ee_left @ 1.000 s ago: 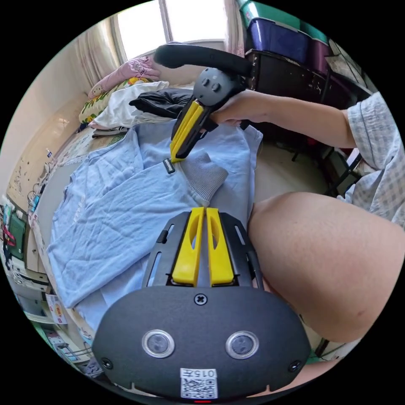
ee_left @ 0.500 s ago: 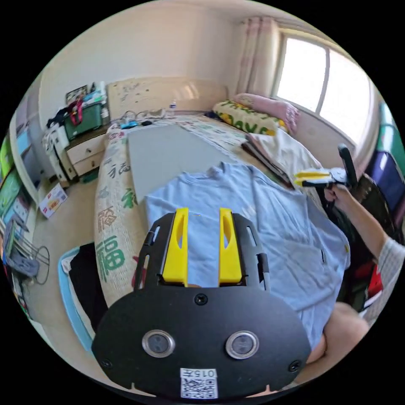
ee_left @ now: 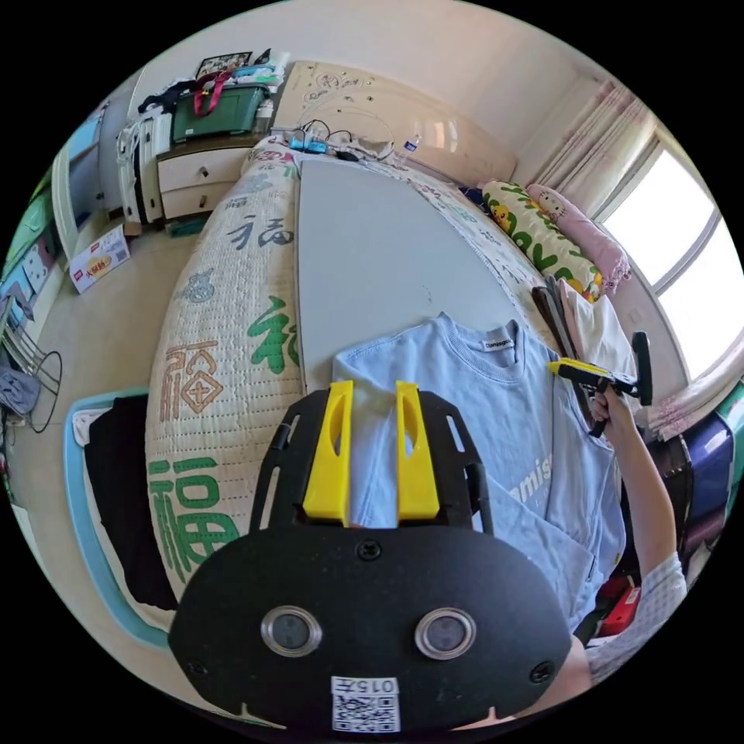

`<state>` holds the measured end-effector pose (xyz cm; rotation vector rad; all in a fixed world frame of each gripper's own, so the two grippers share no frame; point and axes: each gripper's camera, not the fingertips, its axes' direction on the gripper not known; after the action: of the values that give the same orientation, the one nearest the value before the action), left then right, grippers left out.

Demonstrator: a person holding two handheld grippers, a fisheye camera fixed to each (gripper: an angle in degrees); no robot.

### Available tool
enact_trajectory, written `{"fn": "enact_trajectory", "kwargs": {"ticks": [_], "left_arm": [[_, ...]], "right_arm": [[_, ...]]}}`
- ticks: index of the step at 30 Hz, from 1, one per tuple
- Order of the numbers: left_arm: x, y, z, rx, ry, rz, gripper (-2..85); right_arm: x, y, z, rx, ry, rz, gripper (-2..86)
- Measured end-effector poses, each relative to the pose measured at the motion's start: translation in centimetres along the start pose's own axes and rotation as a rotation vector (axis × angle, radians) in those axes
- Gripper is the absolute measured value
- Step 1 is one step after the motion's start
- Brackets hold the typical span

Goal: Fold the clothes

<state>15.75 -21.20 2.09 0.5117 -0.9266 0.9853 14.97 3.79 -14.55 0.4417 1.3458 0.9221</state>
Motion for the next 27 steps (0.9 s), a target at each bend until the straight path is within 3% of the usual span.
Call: {"fn": "enact_trajectory", "kwargs": {"ticks": [4, 12, 17, 22, 27], "left_arm": [[2.6, 0.5, -1.5, 0.041, -0.079, 0.143, 1.1], [5.2, 5.6, -13.6, 0.256, -0.109, 0.297, -0.4], [6.0, 9.3, -17.0, 0.296, -0.069, 0.286, -0.5], [7.0, 17.5, -22.9, 0.444, 0.059, 0.315, -0.4], [7.2, 21.4, -22.7, 0.308, 0.020, 0.303, 0.7]], "right_arm": [[-0.3, 1.2, -0.2, 0.041, -0.008, 0.011, 4.0], [-2.9, 10.9, -11.5, 0.266, -0.025, -0.210, 2.3], [-2.7, 14.8, -12.5, 0.263, -0.070, -0.175, 2.4], [-4.4, 25.8, -15.2, 0.343, -0.109, -0.324, 2.4], [-4.0, 32.8, -9.6, 0.212, -0.118, -0.288, 2.5]]}}
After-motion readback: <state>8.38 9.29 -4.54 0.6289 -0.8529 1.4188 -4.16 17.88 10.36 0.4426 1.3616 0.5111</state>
